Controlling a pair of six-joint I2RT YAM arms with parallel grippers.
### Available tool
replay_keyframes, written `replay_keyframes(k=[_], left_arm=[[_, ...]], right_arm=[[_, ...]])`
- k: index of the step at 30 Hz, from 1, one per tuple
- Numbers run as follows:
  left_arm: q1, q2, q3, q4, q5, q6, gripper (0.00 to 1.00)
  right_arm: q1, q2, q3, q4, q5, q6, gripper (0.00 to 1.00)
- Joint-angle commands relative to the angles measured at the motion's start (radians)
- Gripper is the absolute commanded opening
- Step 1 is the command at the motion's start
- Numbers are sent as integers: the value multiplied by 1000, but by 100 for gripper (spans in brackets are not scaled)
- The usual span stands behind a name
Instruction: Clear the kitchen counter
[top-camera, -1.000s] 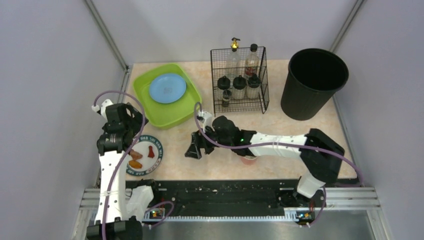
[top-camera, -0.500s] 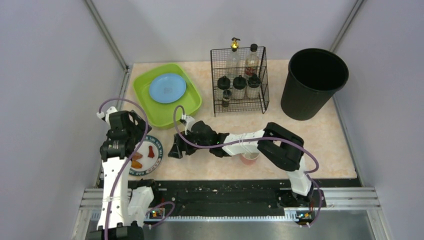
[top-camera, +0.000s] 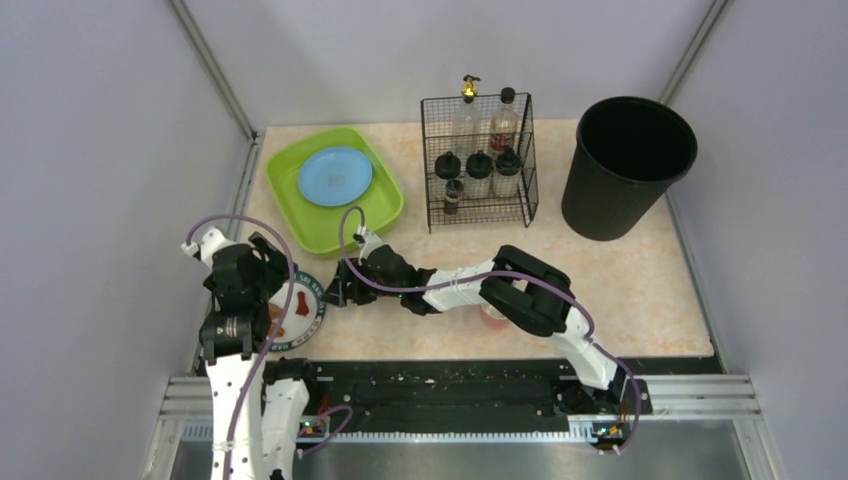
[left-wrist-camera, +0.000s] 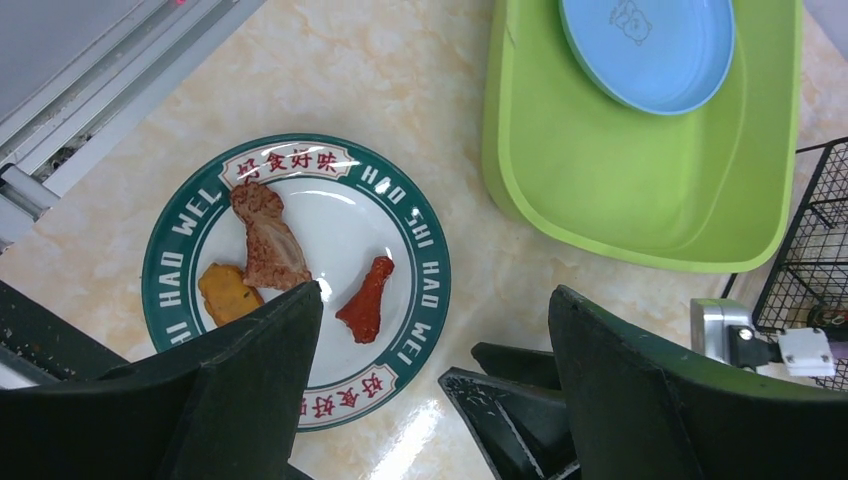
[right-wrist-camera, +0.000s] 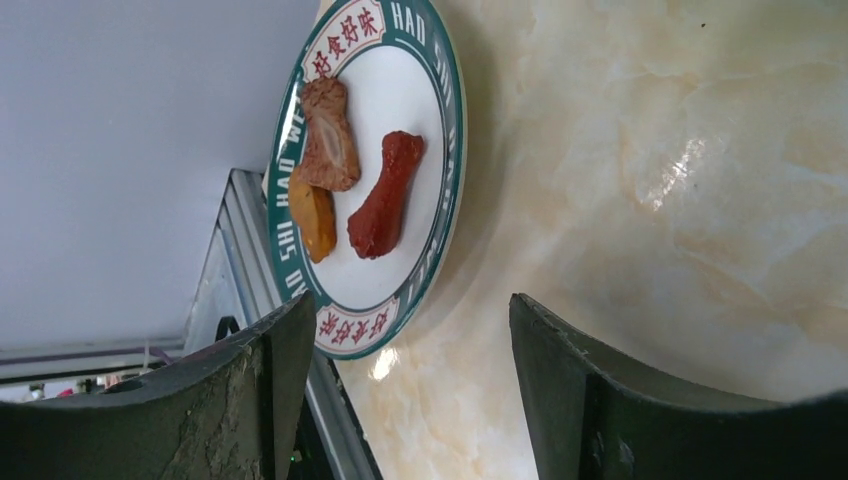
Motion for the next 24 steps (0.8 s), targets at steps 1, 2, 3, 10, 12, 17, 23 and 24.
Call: replay_keyframes(k=[1,2,3,10,12,17,23,24], left_arm=[[-9,-13,-8,58,-4,10,87],[-12,-13,-8,58,-2,10,87],[-13,-13,-8,57,1,10,87],[-17,-23,-8,61,33,13,87],[-17,-25,-8,63,33,13,87],[-17,-27,-11,67,42,13,87],[-17,-33,-10,68,45,14,87],[-17,-34,-10,68,45,14,87]], right_arm=[[25,48,74,55,32,56,68],[26,58,82,55,34,64,68],[28,67,90,52,35,71,67],[41,137,163,30,29,99,61],[43,152,173,34,30,107,58],[48,187,206,30,18,122,50],[49,212,221,28,16,134,38],[49,216,224,27,15,136,36]])
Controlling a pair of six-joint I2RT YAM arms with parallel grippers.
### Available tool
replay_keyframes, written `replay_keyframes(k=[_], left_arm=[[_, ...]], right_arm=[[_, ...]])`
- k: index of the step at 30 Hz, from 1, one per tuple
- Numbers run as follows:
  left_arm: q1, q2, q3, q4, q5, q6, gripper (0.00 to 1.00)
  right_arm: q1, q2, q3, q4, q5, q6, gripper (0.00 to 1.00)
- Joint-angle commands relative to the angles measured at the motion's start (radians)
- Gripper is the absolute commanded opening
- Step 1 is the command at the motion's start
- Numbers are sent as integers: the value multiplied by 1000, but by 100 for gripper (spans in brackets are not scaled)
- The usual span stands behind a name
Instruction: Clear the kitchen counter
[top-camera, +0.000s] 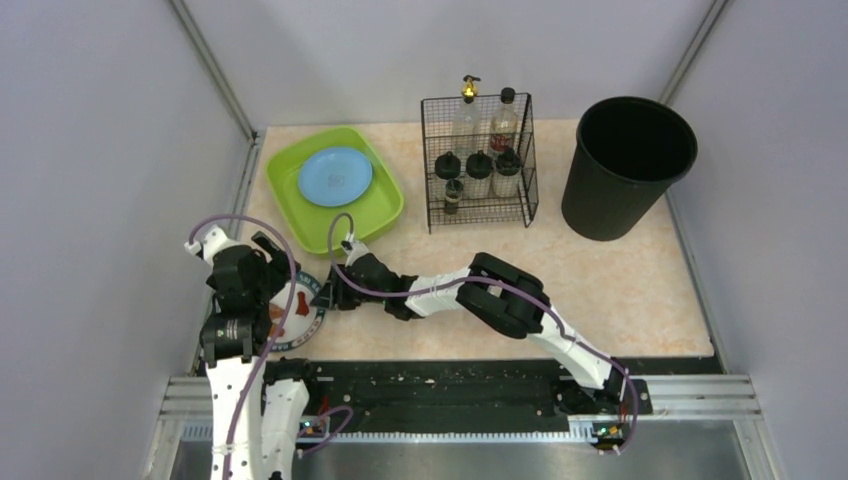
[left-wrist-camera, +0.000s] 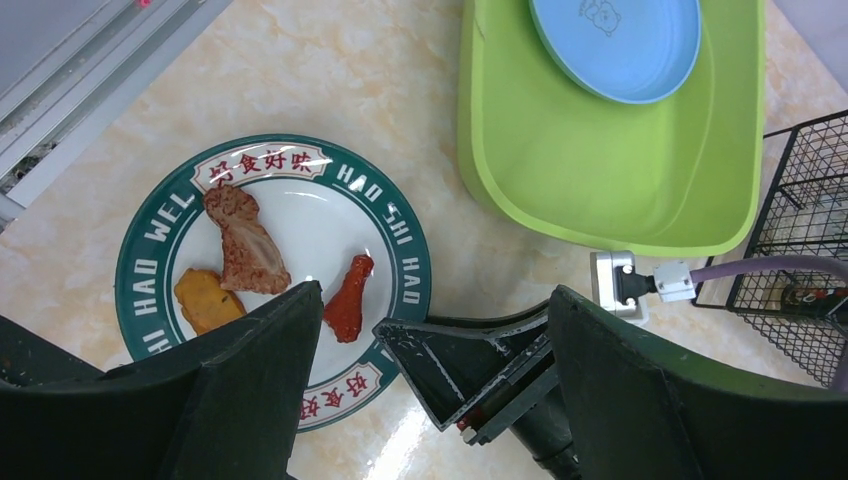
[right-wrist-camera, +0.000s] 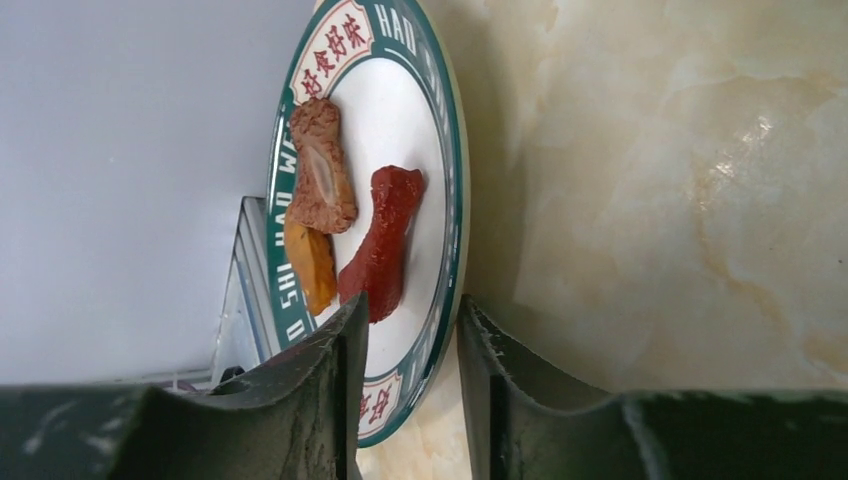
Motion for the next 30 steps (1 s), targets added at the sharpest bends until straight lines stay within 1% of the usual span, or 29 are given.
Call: replay_keyframes(k=[1,7,11,13,23,27,30], left_arm=[[-3,-13,-3,51,12,13,87],[-3,-15,-5,54,16,13,87],[-3,-17,-6,55,17,13,87],[-3,-18,-7,55,18,14,87],[-3,-22,-8,57,24,15,87],[-4,-24,-8,57,25,15,87],[-4,-28,-10,58,27,16,87]], right_arm=[[15,32,42,2,-7,11,34],[14,42,66,-7,-13,11,23],[15,45,93,-38,-21,2,10],[15,44,97,-49,-22,-5,0],[14,-38,19,-46,-14,-39,0],[3,-78,-22,-38,-45,-41,0],[-18,-114,-85,-2,-75,-23,0]])
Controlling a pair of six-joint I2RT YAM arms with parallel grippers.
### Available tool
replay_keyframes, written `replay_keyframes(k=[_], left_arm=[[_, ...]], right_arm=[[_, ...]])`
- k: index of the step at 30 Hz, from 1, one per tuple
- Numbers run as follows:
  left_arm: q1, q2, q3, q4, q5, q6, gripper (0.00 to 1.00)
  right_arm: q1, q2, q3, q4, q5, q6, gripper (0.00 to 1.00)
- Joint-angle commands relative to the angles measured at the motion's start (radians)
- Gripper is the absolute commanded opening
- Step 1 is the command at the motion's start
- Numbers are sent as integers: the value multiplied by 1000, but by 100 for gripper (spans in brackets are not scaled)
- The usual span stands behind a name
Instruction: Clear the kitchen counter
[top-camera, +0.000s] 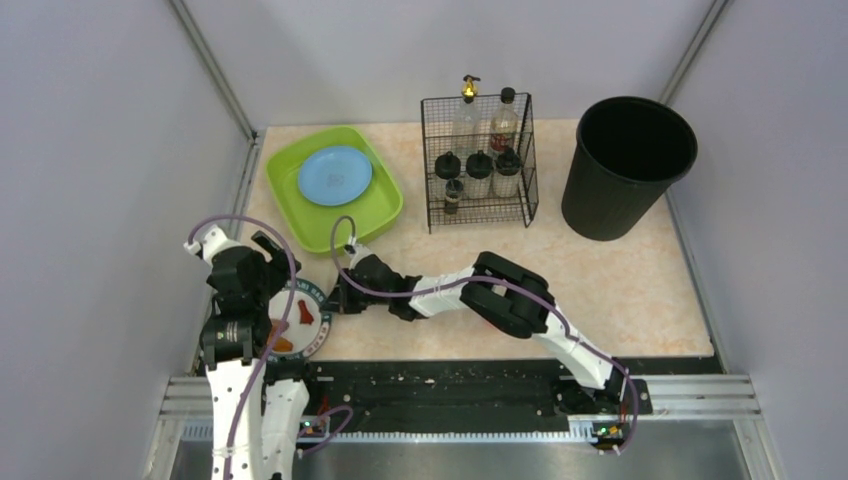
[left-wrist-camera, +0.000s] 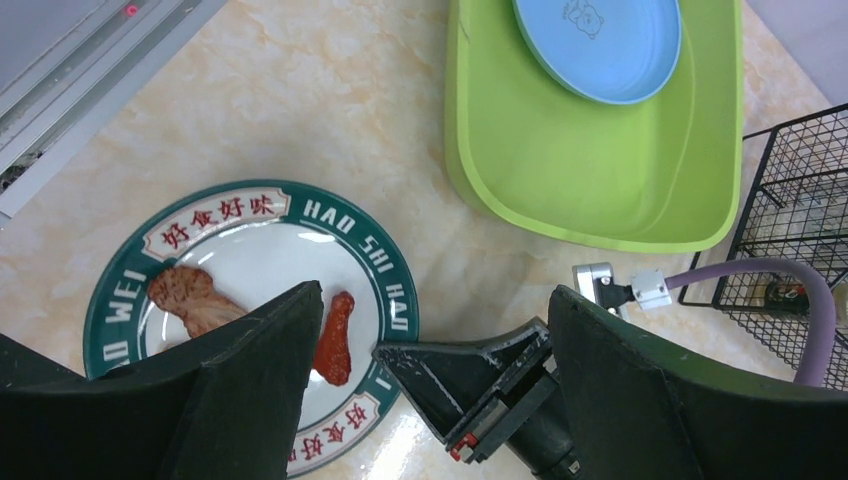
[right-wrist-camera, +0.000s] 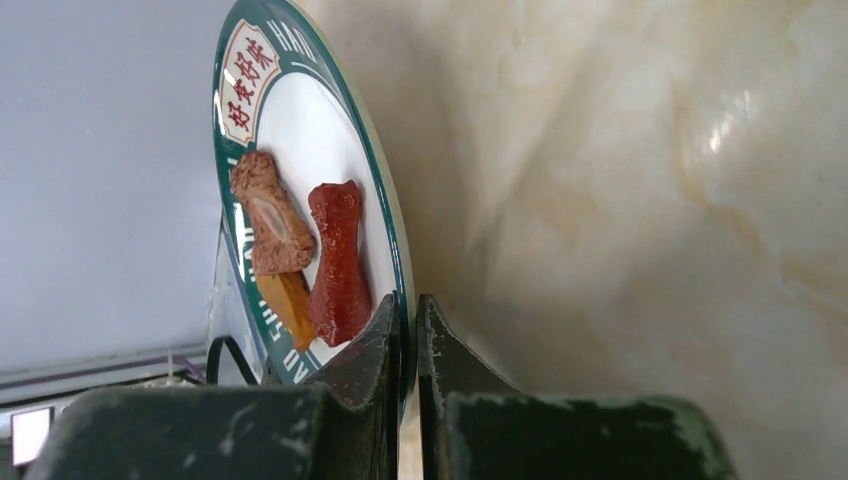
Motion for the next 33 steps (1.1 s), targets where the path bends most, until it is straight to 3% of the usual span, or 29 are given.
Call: replay_keyframes(k=[1,15,28,33], left_arm=[[-5,-15,-7,44,14,17,87],[-6,-25,5,44,101,55,87],[-7,-30,8,41,97,56,87],[-5,-40,10,39,92,52,87]], right_arm=[[-25,-114,-91,65,-51,-17,0],[-131,-393,-404,117,-104,-63,0],[-221,-550,-486,44,-238,-69,0],[-273,-658,-477,-84,-235,-144,0]])
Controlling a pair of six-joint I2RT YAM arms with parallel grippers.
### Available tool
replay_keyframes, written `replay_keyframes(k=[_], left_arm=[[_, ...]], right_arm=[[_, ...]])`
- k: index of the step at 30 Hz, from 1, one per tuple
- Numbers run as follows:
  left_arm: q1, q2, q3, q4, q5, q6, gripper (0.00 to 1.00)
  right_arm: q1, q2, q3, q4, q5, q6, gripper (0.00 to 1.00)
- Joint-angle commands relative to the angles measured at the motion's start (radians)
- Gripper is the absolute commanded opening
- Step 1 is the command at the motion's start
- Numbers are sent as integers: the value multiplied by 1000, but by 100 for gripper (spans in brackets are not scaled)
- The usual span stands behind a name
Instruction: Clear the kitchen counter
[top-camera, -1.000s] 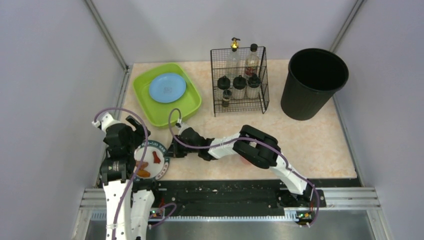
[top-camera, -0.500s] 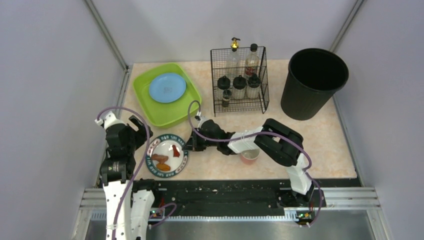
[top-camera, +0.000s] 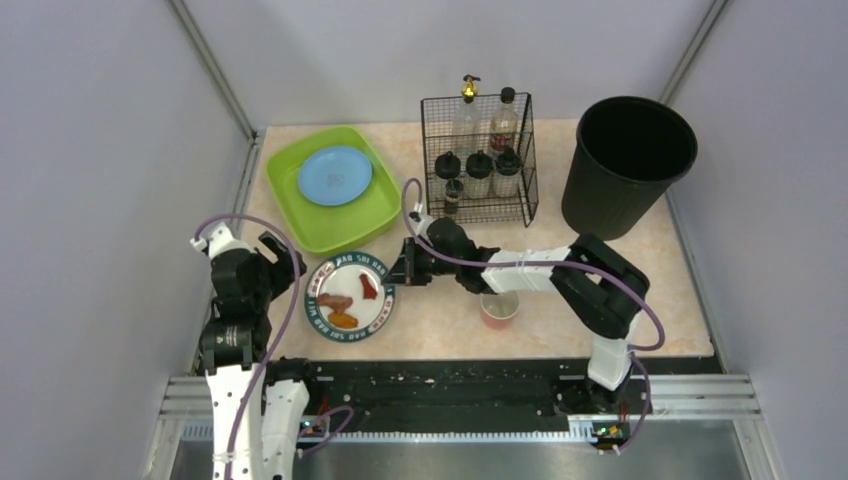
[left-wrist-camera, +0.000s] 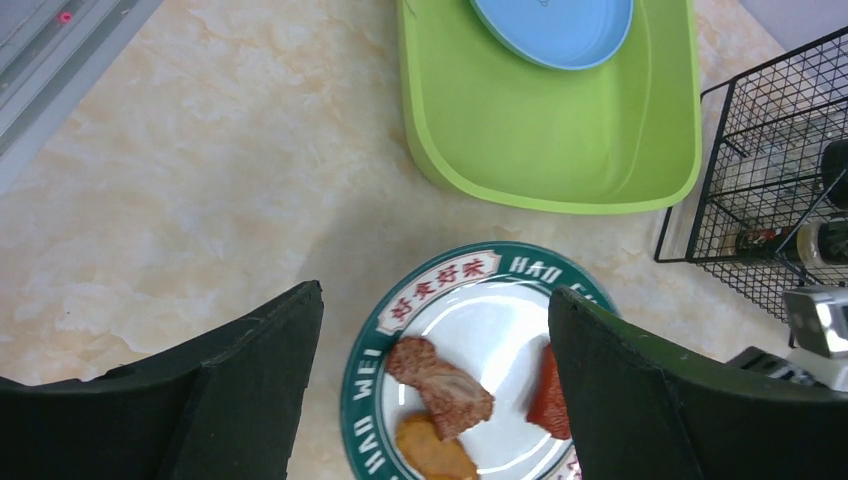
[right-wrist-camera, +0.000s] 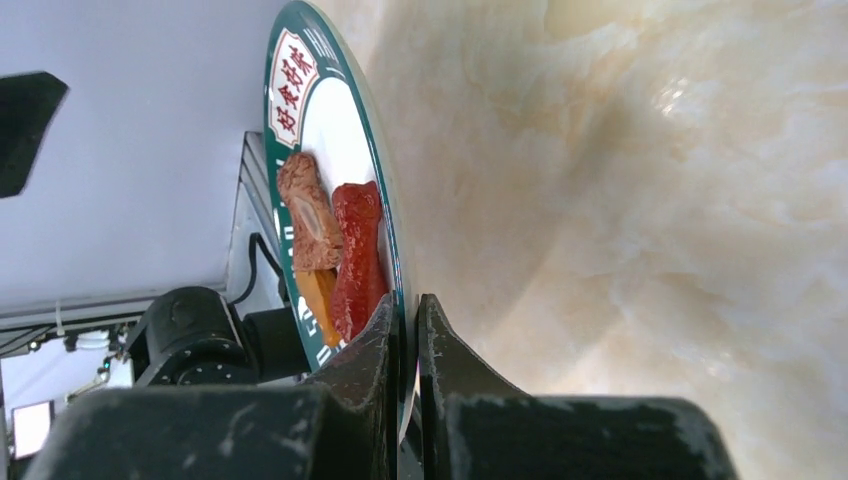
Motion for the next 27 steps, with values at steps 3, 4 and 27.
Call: replay_keyframes(k=[3,4,27], left_arm=[[-4,-21,10,40,0,9,87],[-5,-22,9,40,2,9,87],[-4,-27,4,49,30,12,87]], right_arm=[[-85,-210,29,-58,-58,-59,0],[-101,-229,31,-75,-66,-65,0],[-577,-596,134,-420,-189,-80,0]])
